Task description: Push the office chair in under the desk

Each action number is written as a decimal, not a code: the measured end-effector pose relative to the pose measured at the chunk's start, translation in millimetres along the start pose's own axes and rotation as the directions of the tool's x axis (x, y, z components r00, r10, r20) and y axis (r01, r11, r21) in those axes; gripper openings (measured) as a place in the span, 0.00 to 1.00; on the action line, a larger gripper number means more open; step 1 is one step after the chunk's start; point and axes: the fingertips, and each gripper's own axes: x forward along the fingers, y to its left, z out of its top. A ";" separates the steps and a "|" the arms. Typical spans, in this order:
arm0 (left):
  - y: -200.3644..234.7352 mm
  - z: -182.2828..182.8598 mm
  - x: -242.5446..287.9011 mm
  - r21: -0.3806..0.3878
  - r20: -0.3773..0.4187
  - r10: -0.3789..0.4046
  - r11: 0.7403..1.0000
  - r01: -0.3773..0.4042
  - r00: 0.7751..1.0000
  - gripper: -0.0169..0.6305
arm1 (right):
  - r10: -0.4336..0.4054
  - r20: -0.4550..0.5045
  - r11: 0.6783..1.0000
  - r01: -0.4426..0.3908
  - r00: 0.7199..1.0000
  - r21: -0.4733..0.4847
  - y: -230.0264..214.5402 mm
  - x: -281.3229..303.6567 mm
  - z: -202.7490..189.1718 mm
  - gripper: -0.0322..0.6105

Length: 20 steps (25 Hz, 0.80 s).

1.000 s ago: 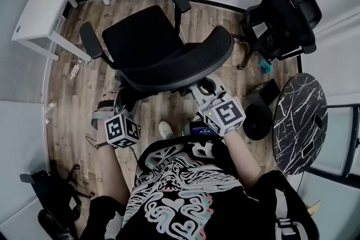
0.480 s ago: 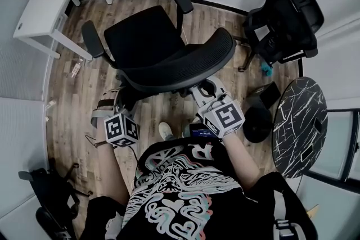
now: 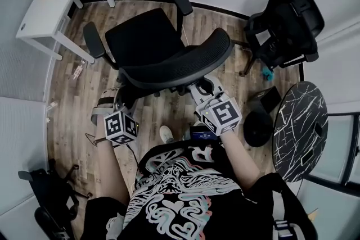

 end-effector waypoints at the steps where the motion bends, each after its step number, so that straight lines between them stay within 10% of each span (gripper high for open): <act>1: 1.2 -0.1 0.9 0.001 0.000 0.001 1.000 -0.001 1.000 0.25 | 0.000 -0.002 1.000 0.000 1.000 0.001 -1.0 1.3 0.3 0.16; 20: 13.5 -7.3 4.8 0.019 0.014 0.004 1.000 -0.004 1.000 0.24 | 0.001 0.010 1.000 -0.001 1.000 0.000 -1.8 16.0 3.9 0.16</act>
